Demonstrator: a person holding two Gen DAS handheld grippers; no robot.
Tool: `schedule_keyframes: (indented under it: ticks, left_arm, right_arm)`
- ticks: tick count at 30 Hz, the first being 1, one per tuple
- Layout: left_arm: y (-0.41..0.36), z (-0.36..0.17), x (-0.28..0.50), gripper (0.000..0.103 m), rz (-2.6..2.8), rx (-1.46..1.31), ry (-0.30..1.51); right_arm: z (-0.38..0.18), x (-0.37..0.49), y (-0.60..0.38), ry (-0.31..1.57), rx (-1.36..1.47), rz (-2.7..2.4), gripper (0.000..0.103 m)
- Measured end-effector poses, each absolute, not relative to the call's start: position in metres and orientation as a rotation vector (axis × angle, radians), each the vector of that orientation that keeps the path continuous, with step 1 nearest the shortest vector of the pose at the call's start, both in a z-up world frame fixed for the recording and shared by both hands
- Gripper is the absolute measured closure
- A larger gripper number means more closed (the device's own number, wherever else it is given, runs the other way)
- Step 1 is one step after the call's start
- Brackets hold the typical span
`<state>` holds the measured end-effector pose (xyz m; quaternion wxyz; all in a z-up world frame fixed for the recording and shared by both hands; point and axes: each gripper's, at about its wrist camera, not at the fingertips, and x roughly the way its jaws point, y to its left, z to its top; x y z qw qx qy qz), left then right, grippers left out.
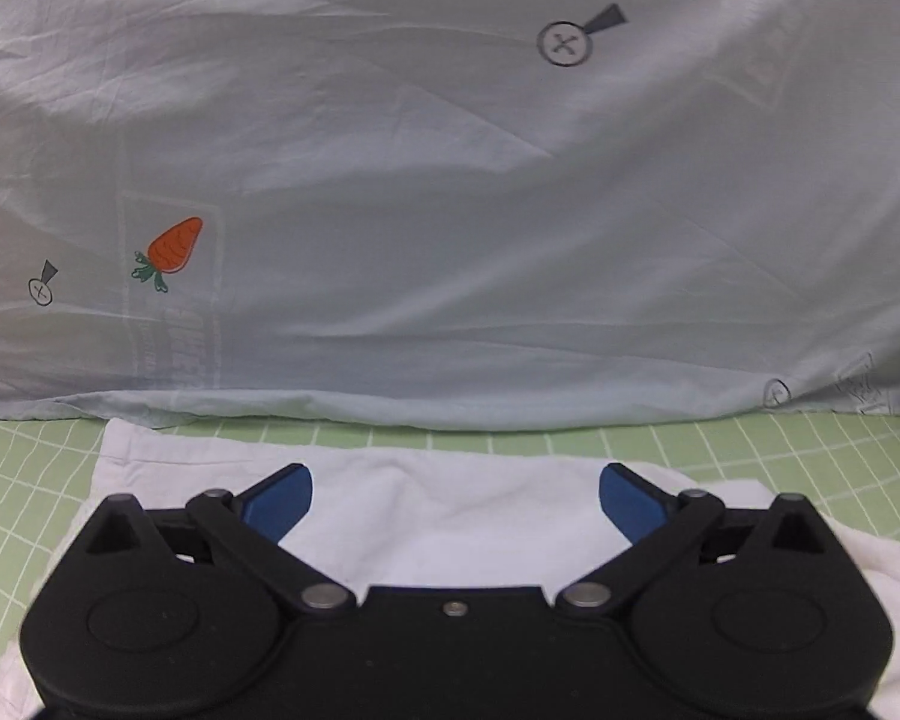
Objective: Fold clothes
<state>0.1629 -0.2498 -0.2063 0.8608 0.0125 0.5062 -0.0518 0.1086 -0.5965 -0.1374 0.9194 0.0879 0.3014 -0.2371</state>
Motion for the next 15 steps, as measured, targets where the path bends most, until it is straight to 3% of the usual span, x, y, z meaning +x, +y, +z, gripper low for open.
schedule_keyframes:
  ticks: [8, 11, 13, 15]
  left_arm:
    - [-0.253, -0.18, 0.137, 0.004, -0.315, -0.091, 1.035]
    - [-0.267, -0.178, 0.13, 0.018, -0.378, -0.084, 1.043]
    - [-0.278, -0.181, 0.126, 0.042, -0.377, -0.069, 1.039]
    - [-0.289, -0.185, 0.122, 0.046, -0.359, -0.016, 1.015]
  right_arm:
    - [-0.171, -0.018, -0.608, 0.771, 0.221, -0.648, 0.0]
    - [-0.181, -0.042, -0.603, 0.82, 0.208, -0.663, 0.0]
    - [-0.183, -0.047, -0.598, 0.832, 0.204, -0.664, 0.0]
    - [-0.18, -0.046, -0.592, 0.828, 0.185, -0.64, 0.0]
